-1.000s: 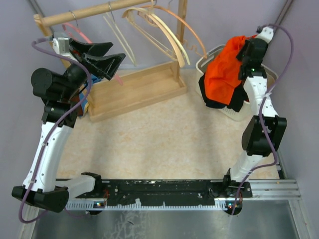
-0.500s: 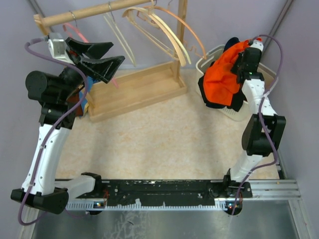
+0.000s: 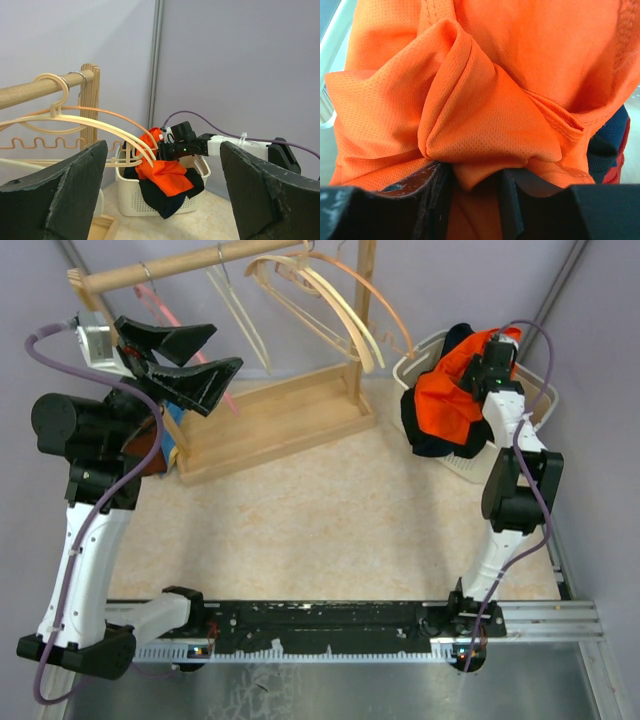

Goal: Remove the t-shirt from the hanger
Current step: Reset both arms

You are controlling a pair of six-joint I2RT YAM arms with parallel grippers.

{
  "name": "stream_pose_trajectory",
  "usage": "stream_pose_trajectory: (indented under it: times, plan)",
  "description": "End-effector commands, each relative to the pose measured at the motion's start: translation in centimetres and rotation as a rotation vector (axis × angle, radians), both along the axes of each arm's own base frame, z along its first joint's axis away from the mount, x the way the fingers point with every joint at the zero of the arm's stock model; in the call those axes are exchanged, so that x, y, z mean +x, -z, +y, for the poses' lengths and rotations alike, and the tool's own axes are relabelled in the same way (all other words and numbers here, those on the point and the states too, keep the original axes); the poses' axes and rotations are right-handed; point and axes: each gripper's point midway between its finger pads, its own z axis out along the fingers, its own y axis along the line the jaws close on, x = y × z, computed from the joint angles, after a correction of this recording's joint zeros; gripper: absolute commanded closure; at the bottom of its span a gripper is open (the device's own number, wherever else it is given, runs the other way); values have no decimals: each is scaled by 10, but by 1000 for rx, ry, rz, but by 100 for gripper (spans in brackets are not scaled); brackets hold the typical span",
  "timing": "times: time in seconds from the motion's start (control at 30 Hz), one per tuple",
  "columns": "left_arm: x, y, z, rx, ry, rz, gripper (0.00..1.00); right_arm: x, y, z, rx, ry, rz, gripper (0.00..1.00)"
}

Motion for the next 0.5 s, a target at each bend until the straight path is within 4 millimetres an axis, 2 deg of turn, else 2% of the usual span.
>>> stream_pose_trajectory:
  times: [0.0, 0.17, 0.27, 0.37, 0.47]
  plan:
    - [-1, -4, 2, -4, -17, 0, 1, -13, -38, -2, -6, -4, -45, 58]
    - [-1, -1, 4, -2, -31, 7, 1, -28, -89, -3, -34, 4, -138, 44]
    - [-2, 0, 6, -5, -45, 10, 1, -44, -125, -4, -56, 20, -207, 42]
    - [-1, 4, 9, -6, -67, 20, 1, -70, -168, -3, -77, 29, -295, 37]
    - [3, 12, 13, -14, -99, 49, 1, -95, -195, 0, -95, 27, -359, 29]
